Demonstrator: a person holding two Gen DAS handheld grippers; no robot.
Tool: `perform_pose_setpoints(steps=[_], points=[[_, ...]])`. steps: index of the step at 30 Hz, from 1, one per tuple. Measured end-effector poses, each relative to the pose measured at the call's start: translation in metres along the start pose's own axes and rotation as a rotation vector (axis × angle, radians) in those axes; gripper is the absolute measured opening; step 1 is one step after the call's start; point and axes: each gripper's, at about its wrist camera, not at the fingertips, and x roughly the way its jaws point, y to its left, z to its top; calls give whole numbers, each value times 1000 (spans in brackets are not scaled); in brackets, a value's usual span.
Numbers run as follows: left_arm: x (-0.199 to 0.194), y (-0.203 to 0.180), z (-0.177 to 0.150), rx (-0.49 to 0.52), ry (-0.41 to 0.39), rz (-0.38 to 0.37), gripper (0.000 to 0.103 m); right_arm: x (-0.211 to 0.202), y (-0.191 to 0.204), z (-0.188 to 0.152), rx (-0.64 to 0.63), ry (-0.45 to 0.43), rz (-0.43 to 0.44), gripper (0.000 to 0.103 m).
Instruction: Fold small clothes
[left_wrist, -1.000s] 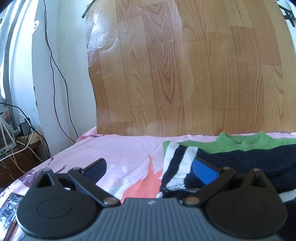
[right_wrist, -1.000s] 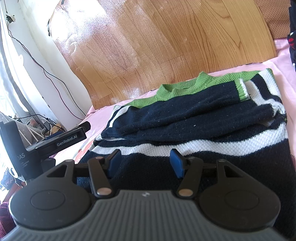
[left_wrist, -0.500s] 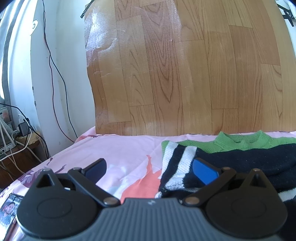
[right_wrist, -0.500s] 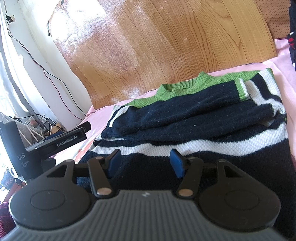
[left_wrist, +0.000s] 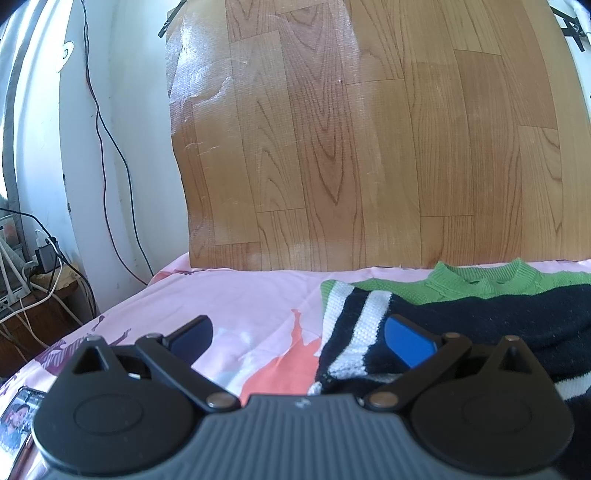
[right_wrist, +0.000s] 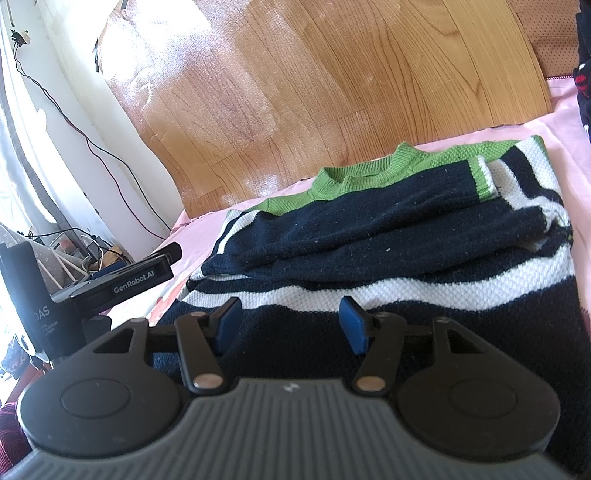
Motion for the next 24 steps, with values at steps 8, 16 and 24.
perform_pose_setpoints(steps=[8, 16, 24], points=[[0, -1, 0, 0, 0, 1, 103, 0, 0, 0, 0, 0, 0, 61], [0, -1, 0, -2, 1, 2, 103, 0, 0, 0, 0, 0, -1, 63], [1, 1, 1, 5, 2, -10, 103, 0, 0, 0, 0, 0, -1, 63]])
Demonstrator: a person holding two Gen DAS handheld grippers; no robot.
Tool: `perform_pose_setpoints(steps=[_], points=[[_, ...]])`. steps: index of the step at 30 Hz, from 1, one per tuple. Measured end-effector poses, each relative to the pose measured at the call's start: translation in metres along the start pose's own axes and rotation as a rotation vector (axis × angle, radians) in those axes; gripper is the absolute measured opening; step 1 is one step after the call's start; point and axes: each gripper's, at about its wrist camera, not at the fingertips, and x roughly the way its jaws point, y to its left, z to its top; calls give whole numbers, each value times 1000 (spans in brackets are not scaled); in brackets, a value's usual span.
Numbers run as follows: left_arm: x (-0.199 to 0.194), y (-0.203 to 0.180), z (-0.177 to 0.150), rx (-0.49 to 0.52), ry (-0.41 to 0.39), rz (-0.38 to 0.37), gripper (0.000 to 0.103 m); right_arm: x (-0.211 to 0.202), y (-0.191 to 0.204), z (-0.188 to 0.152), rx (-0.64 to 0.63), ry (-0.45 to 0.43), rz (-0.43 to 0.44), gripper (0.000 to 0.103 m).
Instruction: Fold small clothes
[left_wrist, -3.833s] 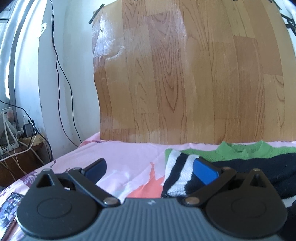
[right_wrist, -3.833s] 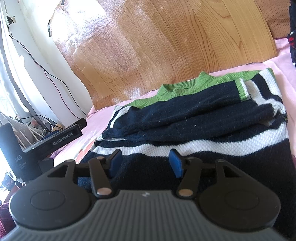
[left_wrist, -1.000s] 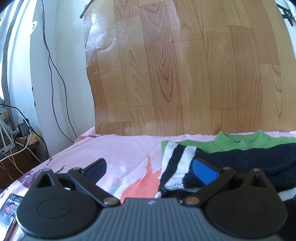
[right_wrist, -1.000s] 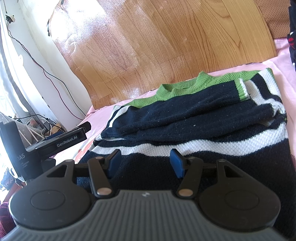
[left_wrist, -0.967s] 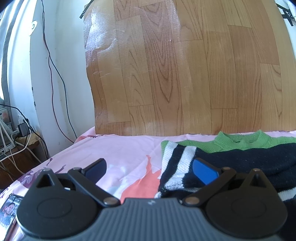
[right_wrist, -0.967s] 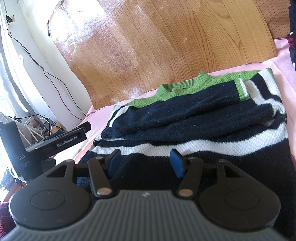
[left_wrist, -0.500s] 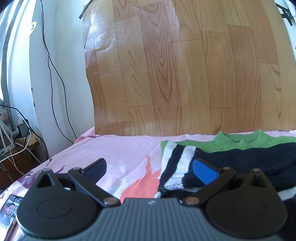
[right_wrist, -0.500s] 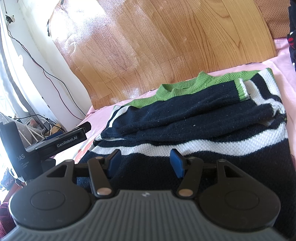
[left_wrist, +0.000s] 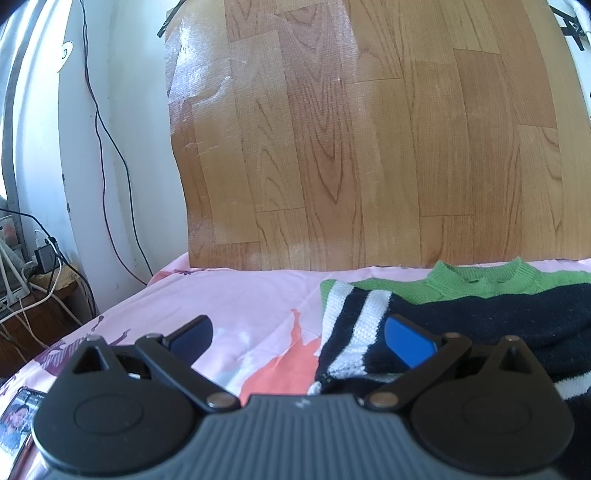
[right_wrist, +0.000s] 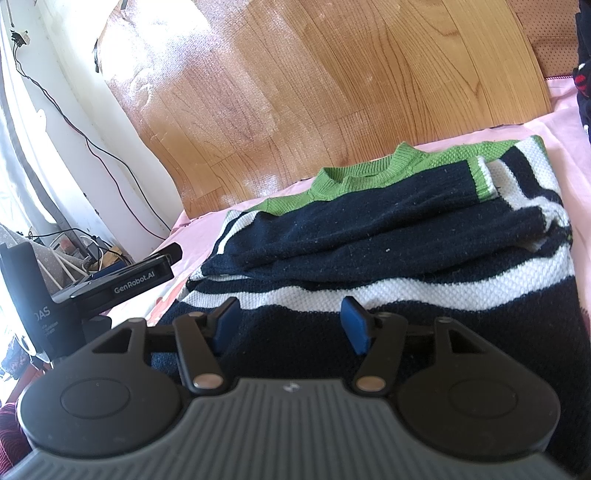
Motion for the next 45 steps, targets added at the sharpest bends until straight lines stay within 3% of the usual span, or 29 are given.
perform_pose_setpoints(steps=[45], points=[[4, 1, 1, 1, 29, -31, 103, 0, -1, 1, -2, 3, -3, 64]])
